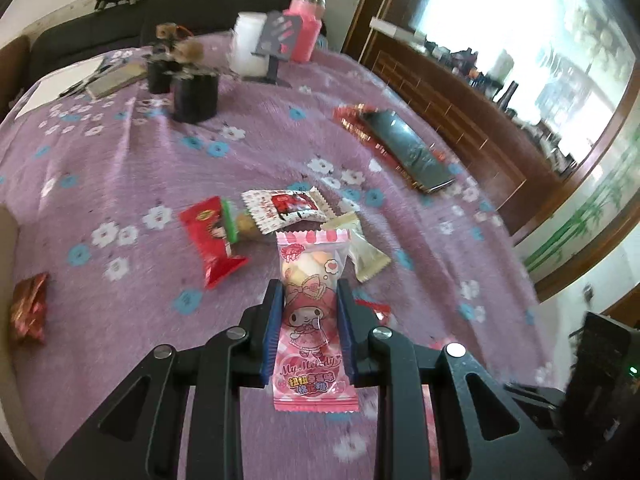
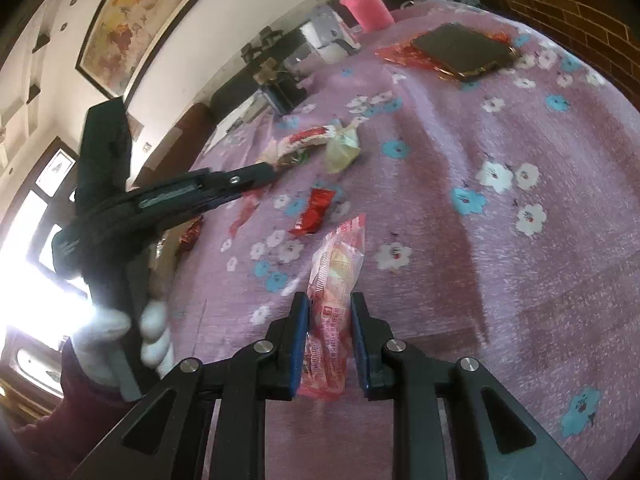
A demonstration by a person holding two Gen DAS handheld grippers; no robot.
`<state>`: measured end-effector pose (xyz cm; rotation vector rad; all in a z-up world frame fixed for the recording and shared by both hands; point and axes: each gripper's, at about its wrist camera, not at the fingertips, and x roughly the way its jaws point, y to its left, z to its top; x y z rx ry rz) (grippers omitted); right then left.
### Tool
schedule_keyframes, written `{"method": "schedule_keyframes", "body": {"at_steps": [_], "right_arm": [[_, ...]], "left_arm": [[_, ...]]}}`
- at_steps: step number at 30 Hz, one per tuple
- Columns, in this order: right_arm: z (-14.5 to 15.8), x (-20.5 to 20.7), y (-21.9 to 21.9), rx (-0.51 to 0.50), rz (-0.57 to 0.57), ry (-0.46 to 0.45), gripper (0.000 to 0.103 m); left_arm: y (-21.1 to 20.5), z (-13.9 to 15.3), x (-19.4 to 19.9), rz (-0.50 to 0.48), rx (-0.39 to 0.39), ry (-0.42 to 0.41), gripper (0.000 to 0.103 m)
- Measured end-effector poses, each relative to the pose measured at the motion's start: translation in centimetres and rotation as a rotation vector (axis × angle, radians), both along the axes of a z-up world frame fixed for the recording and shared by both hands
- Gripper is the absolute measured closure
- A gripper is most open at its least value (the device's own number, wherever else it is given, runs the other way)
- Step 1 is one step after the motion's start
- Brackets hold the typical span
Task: Organize snacks
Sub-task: 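Grasp the pink character-printed candy with the left tool, then carry both pink candies over the tray and open both tools to release them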
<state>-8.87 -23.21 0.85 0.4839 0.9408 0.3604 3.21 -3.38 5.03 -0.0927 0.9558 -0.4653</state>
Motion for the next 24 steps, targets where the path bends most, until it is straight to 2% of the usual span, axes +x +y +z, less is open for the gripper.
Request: {"method": "schedule_keyframes", "body": {"at_steps": [5,9,16,20,24], "right_arm": [[2.0,-0.3,2.6,-0.028,0.048,-0.038,0.082],[3.3,-0.5,5.7,-0.057,0.109,-0.060,0.082],[5.6,-0.5,12.9,-0.108,0.248,-0.108,0.082],[6.9,0.0,17.5,-0.127,0.329,-0.139,0.082],[7.4,1.0,22.0,-0.132,0.396,-0.148,0.082]], "left_arm": [[4.6,2.5,-2.9,0.038,-0.081,-0.036,0.080],[9.7,3.7,-4.7,0.121,-0.100,-0.064,0.080],[21.6,4.6,-7.5,0.355,-0.051,-0.112,0.080],[27.3,3.8,-8.2,0.472,-0.023,-0.096,0.080],[31.2,2.7,-8.5,0.551,0.004,-0.071,0.080]]}}
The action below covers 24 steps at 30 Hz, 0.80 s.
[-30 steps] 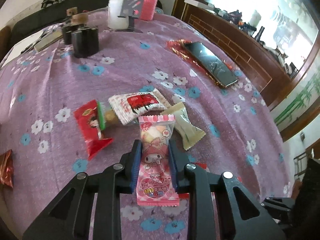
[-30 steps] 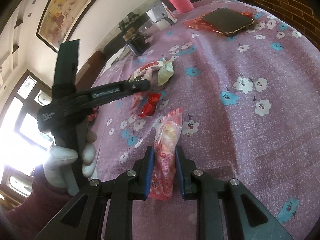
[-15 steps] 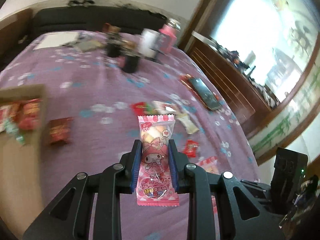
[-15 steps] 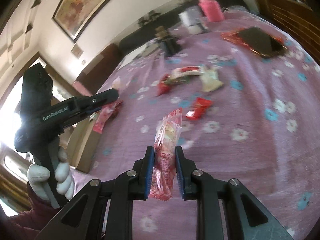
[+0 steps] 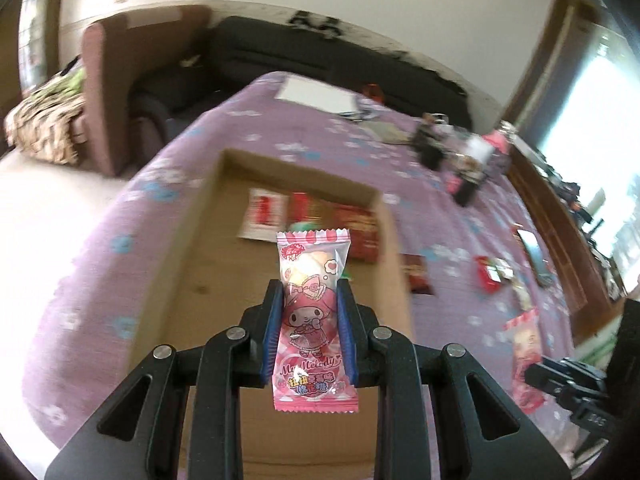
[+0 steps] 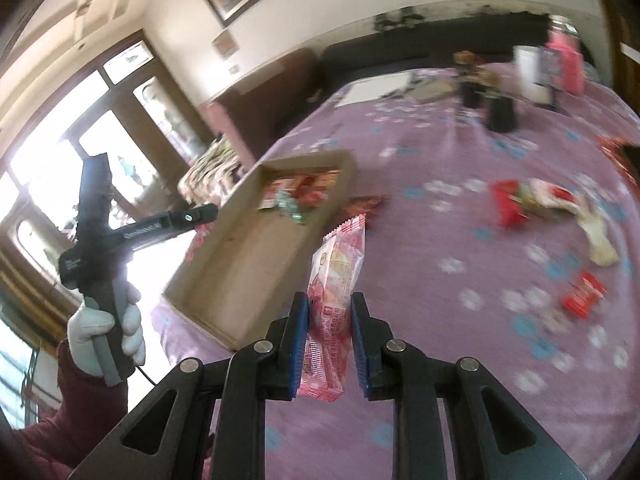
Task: Organize snacks
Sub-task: 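Carry both pink candies over the tray and open both tools to release them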
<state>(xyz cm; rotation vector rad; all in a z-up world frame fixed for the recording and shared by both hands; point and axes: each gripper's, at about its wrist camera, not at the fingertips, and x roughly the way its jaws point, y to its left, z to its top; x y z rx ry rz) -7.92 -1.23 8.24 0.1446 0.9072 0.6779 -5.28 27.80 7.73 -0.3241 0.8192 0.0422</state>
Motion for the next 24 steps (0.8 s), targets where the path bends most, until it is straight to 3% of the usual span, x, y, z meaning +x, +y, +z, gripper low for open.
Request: {"method": "schedule_keyframes", "body": {"at_steps": [12,24], "right_arm": [[-2.3,5.4,12.8,-0.063,0.138,0.068,0.082],[-5.2,9.5,18.9,-0.139,0.188,0.126,0.082]], "left_arm": [[3.0,-3.1,5.6,0.032,0.033,0.127,0.080],[5.3,-5.0,10.8,0.079,0.043,0.213,0.080]]}}
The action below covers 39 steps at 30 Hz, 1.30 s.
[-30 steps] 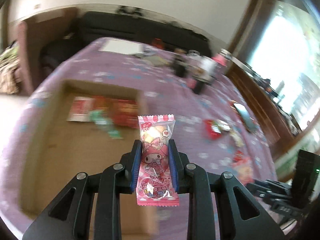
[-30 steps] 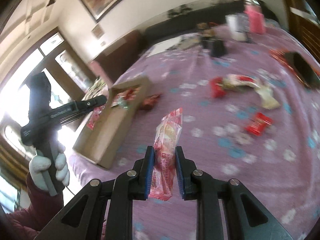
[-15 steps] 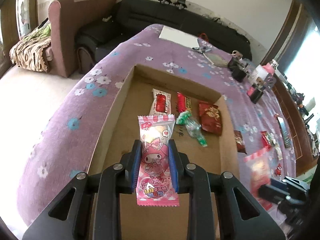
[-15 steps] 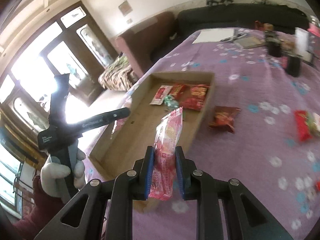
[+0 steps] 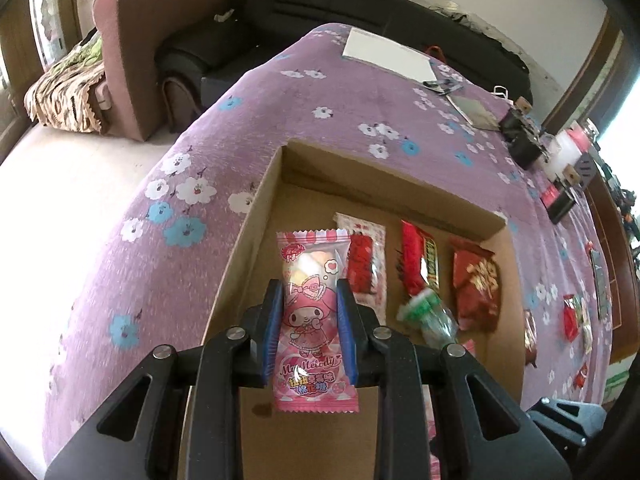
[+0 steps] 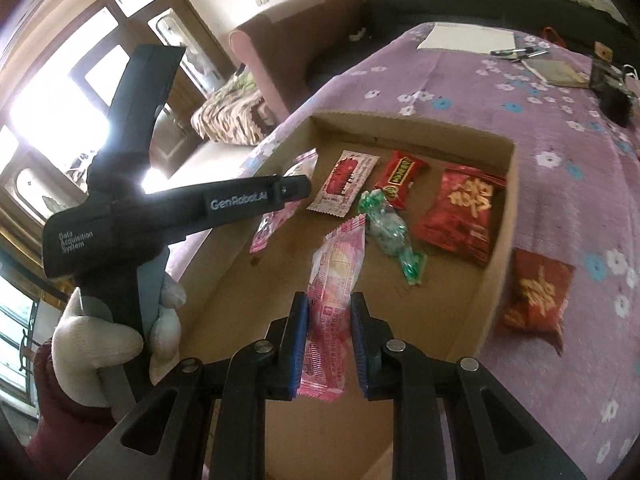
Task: Organize snacks
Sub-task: 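Carry both pink candies over the tray and open both tools to release them, then return to the pile and grasp a small red packet with the right tool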
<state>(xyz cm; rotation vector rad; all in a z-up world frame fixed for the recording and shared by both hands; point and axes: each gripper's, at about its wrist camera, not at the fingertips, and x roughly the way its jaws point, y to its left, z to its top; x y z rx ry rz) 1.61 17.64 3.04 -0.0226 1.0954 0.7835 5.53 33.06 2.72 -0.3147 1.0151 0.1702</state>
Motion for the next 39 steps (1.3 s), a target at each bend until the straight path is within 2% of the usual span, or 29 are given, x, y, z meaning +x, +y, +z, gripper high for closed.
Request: {"method": "schedule_keyframes", "body": {"at_steps": [10,14,17,22,24,31,34,39], "right_arm": [[-1.5,1.4,2.1,-0.022,0.008,0.032,0.081],[-1.4,1.4,2.4,-0.008,0.000,0.030,0.078],[-0.7,1.0,2.0,0.002,-0.002,0.013,0.071],[1.1,-0.5,0.7,0.020,0.001,-0.030,0.071],[1.9,-1.3,-0.3,0.032,-0.002,-0.049,0.071],[3.5,-4.5,-6.0,0.074,-0.048,-0.094,0.071],[3.5,-5.2,-9.9,0.078,-0.099,-0.103,0.070],[3.0,-5.4,-19.0,0.059,-0.256,-0.116,0.070]], "left_arm": [[0.8,0.5,-0.2,0.012,-0.046,-0.035,0.078],[1.1,2.0,-1.3,0.027,-0.064,-0.073,0.055],[1.0,3.4,-2.5,0.040,-0.062,-0.106,0.053],[-0.4,5.9,-5.1,0.045,-0.053,-0.164,0.052],[-1.4,6.5,-6.0,0.038,-0.058,-0.183,0.045],[-6.2,7.7,-9.0,-0.037,-0.124,-0.224,0.045],[-8.4,7.6,-9.7,-0.074,-0.159,-0.225,0.043],[-12.9,7.1,-10.1,-0.166,-0.187,-0.203,0.043]]}}
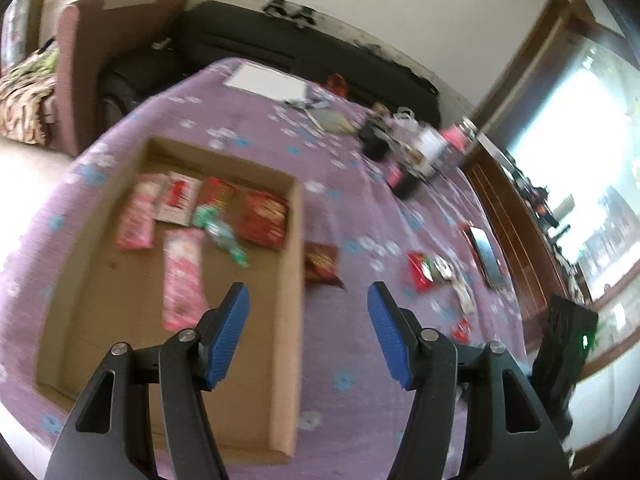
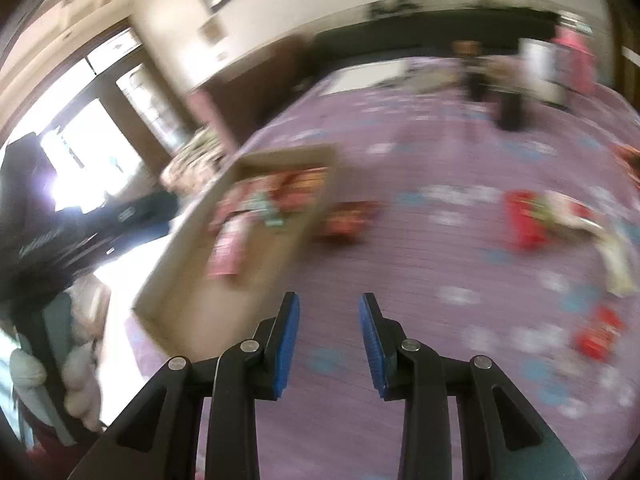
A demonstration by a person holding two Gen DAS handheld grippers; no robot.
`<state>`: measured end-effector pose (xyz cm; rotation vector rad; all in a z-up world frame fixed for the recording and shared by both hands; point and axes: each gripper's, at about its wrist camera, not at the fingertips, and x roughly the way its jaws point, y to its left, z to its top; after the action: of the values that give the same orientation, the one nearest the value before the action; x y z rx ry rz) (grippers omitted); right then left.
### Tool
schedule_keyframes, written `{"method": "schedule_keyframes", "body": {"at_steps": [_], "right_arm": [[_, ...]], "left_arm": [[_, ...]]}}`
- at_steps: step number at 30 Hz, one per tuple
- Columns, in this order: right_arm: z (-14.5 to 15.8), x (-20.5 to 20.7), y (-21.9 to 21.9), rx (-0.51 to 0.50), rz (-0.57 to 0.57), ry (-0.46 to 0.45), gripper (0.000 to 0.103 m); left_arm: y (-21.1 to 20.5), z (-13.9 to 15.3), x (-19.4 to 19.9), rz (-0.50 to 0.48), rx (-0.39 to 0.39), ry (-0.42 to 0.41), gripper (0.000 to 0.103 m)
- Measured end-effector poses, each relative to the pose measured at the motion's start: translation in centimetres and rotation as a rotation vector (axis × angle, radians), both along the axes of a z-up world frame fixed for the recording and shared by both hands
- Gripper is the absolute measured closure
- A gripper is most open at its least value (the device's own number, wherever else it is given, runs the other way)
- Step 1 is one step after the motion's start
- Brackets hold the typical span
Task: Organize snacks
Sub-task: 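Return to the pile and grasp a small red packet with the right tool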
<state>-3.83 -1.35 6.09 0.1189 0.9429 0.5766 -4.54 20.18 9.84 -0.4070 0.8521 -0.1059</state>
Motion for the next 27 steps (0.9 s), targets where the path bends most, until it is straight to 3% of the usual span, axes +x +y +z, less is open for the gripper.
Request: {"method": "schedule_keyframes", "body": {"at_steps": [7,11,19,27], "right_arm": [[-0.7,0.9,-13.1,0.006,-0.296,0.006,0.068],[-1.2,1.7,-17.1,0.028,-0.385,0.012,0.068],[-2.7,4.5,-18.8,0.088,-0.427,0.054,0.068],[-5.1,3.3,-16.6,-0.008,-0.399,0.108,0.064]], "left_arm": [[-3.9,-1.4,0.6,-0.070,-0.004,0.043,0.043],[-5.3,-2.1,1.1,-0.098,0.000,0.068,0.043],[-7.3,-2.9,1.9,-0.136,0.026,0.102,0.043],[-10.7,-3.8,4.6,-0.185,0.053,0.117,0.043]]}}
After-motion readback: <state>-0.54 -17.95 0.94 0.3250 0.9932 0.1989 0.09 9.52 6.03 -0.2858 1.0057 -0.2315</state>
